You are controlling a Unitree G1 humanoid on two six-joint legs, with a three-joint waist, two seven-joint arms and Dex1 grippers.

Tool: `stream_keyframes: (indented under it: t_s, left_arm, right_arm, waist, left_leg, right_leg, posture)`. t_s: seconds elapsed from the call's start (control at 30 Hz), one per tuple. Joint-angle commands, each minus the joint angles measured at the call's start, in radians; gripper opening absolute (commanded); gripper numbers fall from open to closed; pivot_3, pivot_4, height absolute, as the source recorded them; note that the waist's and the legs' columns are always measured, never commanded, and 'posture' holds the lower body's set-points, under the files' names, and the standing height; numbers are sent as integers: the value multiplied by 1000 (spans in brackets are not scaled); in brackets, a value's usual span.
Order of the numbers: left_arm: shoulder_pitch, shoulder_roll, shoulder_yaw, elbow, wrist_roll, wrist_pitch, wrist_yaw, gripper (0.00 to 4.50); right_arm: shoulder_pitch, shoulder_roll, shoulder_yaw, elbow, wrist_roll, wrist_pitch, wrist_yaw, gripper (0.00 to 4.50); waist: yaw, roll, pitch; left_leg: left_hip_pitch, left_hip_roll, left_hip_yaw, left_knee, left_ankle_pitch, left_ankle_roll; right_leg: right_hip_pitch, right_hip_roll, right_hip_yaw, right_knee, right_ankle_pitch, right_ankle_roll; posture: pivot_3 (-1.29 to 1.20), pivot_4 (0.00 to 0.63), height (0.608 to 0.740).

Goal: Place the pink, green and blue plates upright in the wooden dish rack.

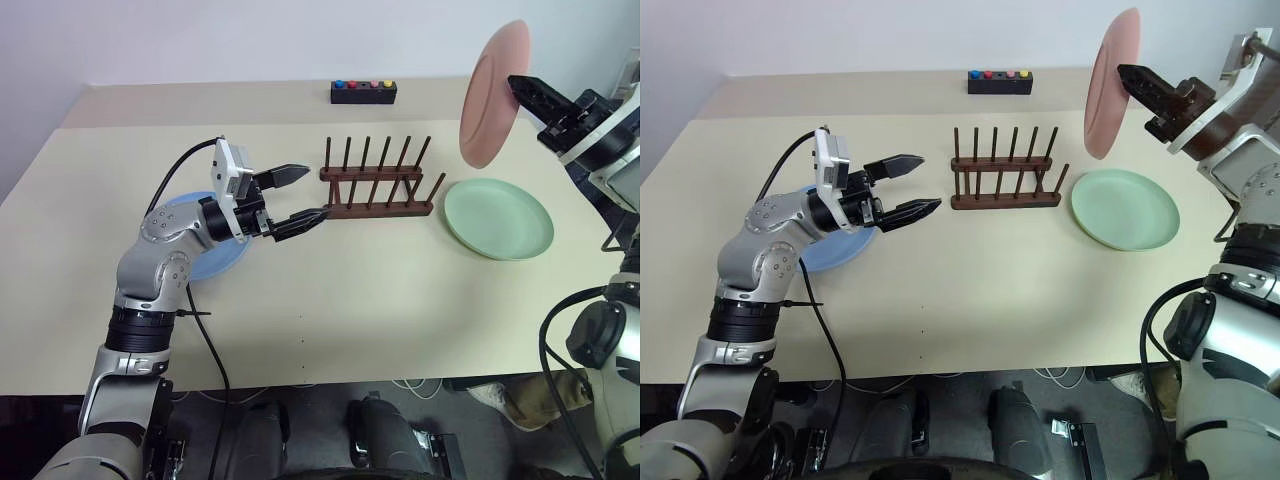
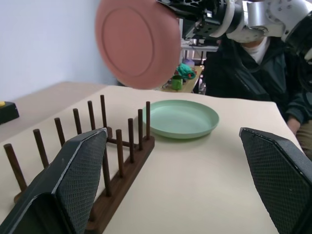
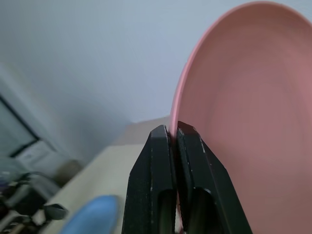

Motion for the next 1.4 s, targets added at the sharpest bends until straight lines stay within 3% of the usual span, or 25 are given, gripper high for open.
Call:
stream_keyframes:
  t_s: [0.03, 0.97, 1.4]
  left_arm:
    - [-8, 5, 12, -38, -19, 3, 0, 4500]
    - [19, 33, 17, -81, -45, 24, 6, 4500]
    - [38, 45, 25, -112, -61, 42, 14, 4500]
  right_arm:
    - [-83, -21, -18, 108, 3, -45, 59, 19]
    - [-176, -29, 84, 371, -114, -44, 344, 19]
    - [-223, -18, 77, 539, -182, -45, 330, 19]
  waist:
    - [0, 0, 0]
    - [0, 1, 0]
    - [0, 1, 1]
  left_leg:
    - [0, 0, 0, 0, 0, 0]
    - [0, 0, 1, -1, 0, 0]
    - [0, 0, 1, -1, 0, 0]
  right_leg:
    - [0, 0, 0, 0, 0, 0]
    - [-1, 0, 0, 0, 0, 0]
    - [-1, 0, 0, 0, 0, 0]
  posture:
    - [0, 150, 740]
    - [0, 150, 740]
    - [0, 150, 740]
